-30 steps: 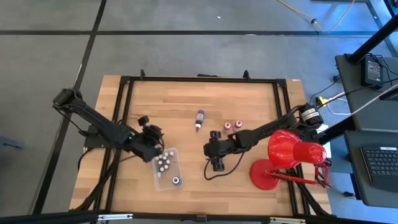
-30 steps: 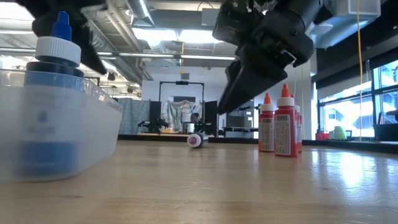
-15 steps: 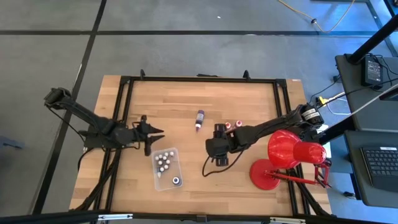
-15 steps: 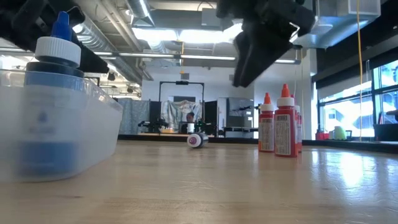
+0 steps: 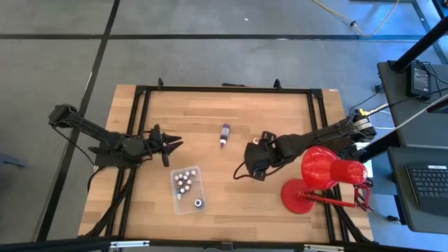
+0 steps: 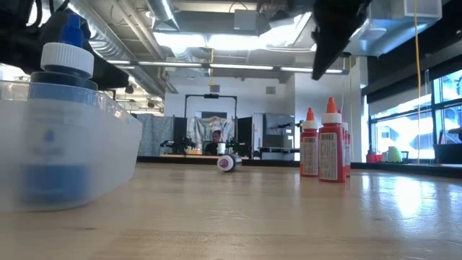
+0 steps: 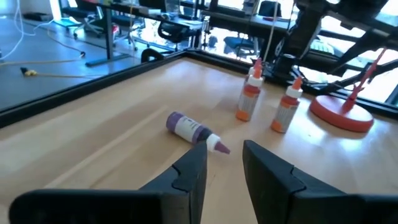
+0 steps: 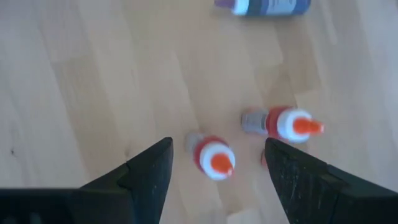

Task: Pick & Place food coloring
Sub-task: Put the large orange food coloring bottle into the bin

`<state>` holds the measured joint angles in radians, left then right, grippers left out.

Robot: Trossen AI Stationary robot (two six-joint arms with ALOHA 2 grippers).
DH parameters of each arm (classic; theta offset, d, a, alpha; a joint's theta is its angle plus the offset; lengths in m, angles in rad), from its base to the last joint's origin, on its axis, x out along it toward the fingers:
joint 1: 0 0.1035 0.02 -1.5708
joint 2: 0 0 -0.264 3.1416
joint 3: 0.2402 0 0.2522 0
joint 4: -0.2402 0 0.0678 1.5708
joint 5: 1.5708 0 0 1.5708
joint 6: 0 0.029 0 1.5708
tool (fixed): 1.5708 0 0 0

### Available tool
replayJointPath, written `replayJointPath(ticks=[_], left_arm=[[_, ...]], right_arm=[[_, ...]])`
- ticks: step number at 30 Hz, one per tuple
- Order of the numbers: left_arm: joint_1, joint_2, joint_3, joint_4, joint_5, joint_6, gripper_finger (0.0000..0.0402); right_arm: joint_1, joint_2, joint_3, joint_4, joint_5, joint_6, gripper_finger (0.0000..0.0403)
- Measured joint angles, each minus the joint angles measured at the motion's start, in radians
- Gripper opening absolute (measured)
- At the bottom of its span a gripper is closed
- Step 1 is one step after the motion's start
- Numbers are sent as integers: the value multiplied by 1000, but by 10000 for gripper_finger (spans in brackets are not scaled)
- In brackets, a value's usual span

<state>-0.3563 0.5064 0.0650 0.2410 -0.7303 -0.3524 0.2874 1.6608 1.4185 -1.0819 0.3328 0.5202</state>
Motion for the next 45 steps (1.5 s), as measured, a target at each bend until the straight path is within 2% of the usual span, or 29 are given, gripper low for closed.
replayJointPath(ticks=[9,12,18,25,29,35,42,45], left_arm=[[36,0,0,15,-9,67,99],[46,0,1,27,-9,70,99],[52,1,1,26,-8,86,102],[52,1,1,25,-5,86,98],[51,1,1,25,-5,86,102],[52,1,1,25,-5,86,99],[52,1,1,25,-8,86,101],[52,1,1,25,-8,86,102]], right_arm=[[-4,5,-14,-32,-5,83,255],[-34,5,-46,-29,-49,132,255],[-69,6,-116,30,-44,157,255],[-91,6,-202,109,-116,156,255],[-92,6,-242,159,-118,155,254],[-92,6,-247,166,-117,151,214],[-91,5,-245,170,-115,149,123],[-86,5,-245,170,-111,148,121]])
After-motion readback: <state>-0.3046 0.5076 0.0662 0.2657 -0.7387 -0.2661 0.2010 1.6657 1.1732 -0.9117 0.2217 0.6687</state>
